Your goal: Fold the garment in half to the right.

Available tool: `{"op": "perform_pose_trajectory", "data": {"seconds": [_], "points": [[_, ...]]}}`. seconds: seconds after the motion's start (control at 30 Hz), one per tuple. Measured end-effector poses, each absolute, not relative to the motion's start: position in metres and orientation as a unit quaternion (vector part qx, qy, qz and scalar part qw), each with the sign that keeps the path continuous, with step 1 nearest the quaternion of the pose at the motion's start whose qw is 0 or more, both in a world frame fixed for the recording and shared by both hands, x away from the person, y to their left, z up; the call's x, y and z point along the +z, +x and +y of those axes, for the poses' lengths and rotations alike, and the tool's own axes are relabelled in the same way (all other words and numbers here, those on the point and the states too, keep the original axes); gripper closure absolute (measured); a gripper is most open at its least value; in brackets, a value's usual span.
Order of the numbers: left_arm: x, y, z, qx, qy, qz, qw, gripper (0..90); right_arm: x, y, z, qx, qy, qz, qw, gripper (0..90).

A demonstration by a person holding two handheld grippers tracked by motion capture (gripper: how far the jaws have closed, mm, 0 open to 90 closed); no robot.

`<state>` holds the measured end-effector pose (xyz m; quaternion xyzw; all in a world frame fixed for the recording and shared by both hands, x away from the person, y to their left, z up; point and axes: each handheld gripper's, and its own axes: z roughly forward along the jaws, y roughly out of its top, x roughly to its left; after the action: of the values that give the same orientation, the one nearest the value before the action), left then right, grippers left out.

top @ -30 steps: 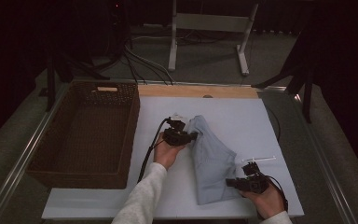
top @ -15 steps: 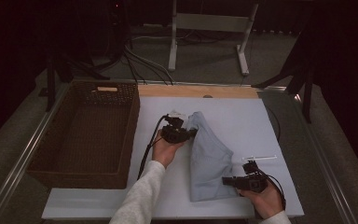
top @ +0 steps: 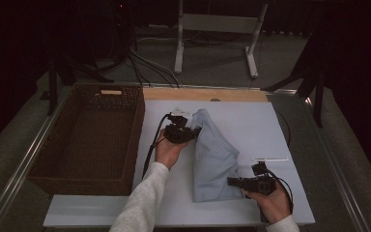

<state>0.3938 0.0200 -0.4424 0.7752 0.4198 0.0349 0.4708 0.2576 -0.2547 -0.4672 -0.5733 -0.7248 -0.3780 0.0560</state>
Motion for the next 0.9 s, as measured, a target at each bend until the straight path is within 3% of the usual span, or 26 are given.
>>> {"op": "perform_pose_trajectory", "data": {"seconds": [0.9], "points": [[-0.418,0.398,0.035,0.051,0.769,0.429,0.47,82.3,-0.452,0.27,-0.237,-0.403,-0.563,-0.717,0.077,79.0]]}}
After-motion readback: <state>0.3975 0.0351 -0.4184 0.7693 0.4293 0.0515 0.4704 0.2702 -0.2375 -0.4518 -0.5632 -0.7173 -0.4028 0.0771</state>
